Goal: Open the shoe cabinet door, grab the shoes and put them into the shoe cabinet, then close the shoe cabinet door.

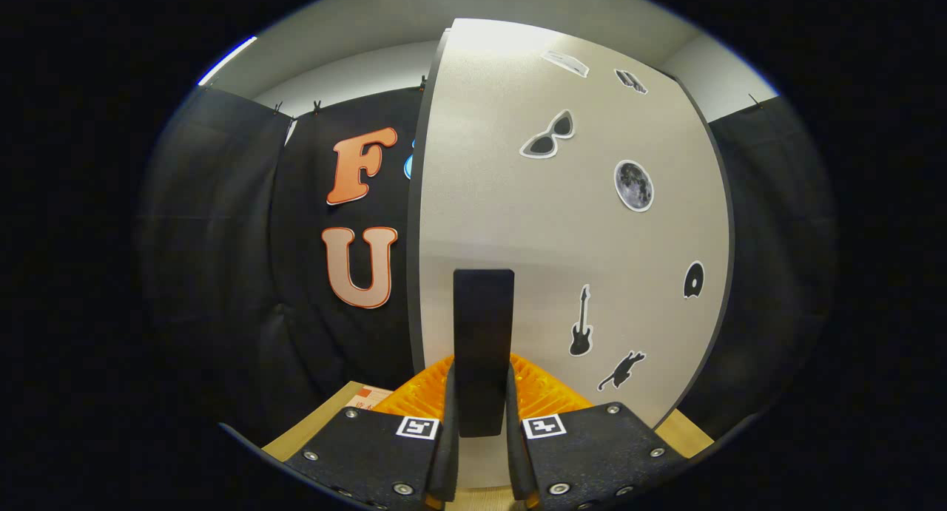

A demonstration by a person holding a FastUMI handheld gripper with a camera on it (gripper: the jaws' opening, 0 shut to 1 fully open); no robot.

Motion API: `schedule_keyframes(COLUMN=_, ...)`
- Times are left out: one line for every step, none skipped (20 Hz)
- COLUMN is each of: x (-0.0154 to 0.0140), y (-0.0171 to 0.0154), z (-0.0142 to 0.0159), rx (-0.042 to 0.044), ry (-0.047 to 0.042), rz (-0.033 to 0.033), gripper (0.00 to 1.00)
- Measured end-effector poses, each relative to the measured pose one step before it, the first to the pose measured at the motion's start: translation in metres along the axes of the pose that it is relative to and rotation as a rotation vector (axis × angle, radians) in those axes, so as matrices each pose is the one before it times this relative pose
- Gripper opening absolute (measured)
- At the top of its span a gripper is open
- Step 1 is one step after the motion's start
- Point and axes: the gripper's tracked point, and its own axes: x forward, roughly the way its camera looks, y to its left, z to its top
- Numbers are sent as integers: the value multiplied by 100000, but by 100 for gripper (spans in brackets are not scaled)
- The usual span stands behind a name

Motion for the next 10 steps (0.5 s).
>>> schedule_keyframes(x=-502, y=-85, z=110, rx=742, ry=-302, rz=-105, gripper=27)
schedule_keyframes(x=-465, y=-120, z=69, rx=165, ry=124, rz=-141, gripper=27)
schedule_keyframes(x=-391, y=-211, z=29, rx=-414, ry=-465, rz=-96, gripper=27)
schedule_keyframes(x=-458, y=-193, z=-98, rx=273, ry=55, rz=-21, gripper=27)
schedule_keyframes(x=-344, y=-142, z=23, rx=427, ry=258, rz=216, gripper=27)
schedule_keyframes(x=-279, y=-123, z=77, rx=271, ry=411, rz=171, gripper=27)
schedule_keyframes(x=-254, y=-201, z=-87, rx=333, ry=676, rz=121, gripper=27)
schedule_keyframes(x=-266, y=-202, z=-51, rx=631, ry=542, rz=-123, gripper=27)
schedule_keyframes(x=-209, y=-178, z=-116, rx=421, ry=380, rz=-44, gripper=27)
schedule_keyframes(x=-295, y=-146, z=16, rx=-82, ry=-54, rz=-144, gripper=27)
